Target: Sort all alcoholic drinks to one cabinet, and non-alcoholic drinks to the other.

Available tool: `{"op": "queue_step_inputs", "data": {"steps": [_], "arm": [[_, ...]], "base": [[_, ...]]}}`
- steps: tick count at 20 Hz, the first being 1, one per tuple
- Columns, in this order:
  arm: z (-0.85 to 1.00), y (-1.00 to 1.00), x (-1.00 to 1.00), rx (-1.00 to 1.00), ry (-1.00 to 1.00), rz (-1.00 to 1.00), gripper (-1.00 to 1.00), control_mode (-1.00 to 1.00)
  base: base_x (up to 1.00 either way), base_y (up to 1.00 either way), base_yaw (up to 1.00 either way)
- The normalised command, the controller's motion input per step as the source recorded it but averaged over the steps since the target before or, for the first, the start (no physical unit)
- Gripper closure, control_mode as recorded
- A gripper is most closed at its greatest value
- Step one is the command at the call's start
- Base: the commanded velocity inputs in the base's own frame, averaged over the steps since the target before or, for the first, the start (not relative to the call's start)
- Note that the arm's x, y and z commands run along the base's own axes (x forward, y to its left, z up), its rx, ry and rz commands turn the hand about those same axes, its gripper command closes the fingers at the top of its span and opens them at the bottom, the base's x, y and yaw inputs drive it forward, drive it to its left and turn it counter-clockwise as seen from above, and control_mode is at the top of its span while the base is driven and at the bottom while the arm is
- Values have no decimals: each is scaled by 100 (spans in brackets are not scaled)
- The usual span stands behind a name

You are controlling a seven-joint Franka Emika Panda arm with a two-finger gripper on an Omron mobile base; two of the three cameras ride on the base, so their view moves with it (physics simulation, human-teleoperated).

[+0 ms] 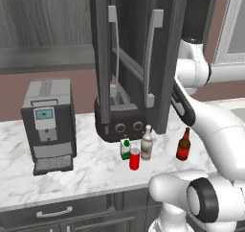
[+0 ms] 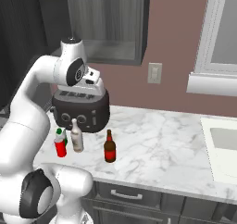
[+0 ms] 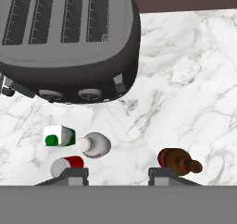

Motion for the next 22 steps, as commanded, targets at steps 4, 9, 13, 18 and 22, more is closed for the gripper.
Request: {"op": "queue_step_inputs", "data": {"steps": [4,9,13,18,22], "arm": [[-2,-23,-2,2,0,0,-100,-100],[-43,-86,-58,10,-4,4,-100,-100],[-40,-100,-88,11,-23,31,-100,-100],[-17,-98,-70,8,-32,50,-100,-100],[-21,-71,-7,13,-4,34,-100,-100]], "base": [[0,0,0],[0,0,0],[0,0,0],[0,0,0],[0,0,0]]}}
